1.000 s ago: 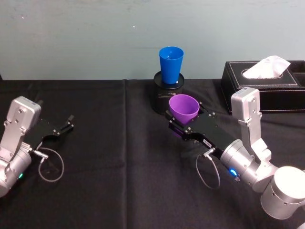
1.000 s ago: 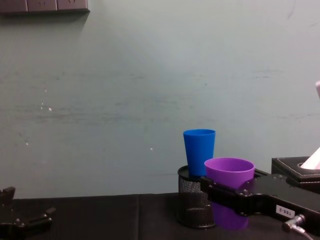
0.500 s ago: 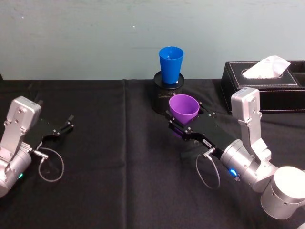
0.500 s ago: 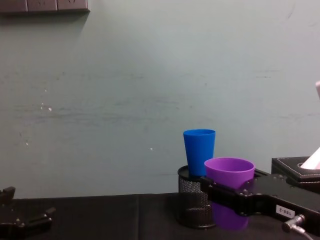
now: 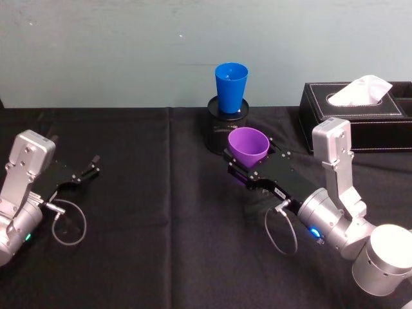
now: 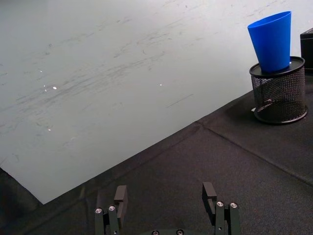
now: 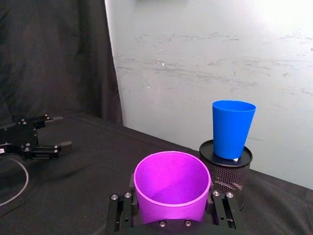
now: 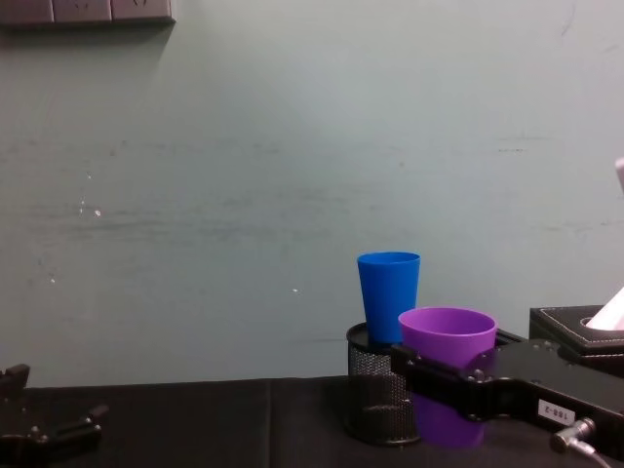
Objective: Pick up one cup with a gripper and tap it against the other cup.
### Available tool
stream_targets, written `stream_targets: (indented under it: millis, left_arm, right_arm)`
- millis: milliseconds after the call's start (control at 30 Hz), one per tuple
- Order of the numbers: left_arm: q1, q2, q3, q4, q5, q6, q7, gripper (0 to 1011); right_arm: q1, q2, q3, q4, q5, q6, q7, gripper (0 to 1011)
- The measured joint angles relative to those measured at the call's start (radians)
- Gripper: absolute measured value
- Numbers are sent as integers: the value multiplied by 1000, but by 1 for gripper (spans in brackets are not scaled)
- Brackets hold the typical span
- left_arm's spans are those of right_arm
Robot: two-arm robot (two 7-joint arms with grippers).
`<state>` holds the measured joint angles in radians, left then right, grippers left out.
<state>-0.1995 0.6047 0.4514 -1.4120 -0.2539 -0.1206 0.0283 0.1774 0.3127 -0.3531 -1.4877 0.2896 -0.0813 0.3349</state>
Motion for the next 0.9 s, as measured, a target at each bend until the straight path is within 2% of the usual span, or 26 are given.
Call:
stream_targets:
  millis: [900]
  left_arm:
    - [0,0,0,0,0,0,0,1000]
  right_arm:
    - [0,0,0,0,0,0,0,734]
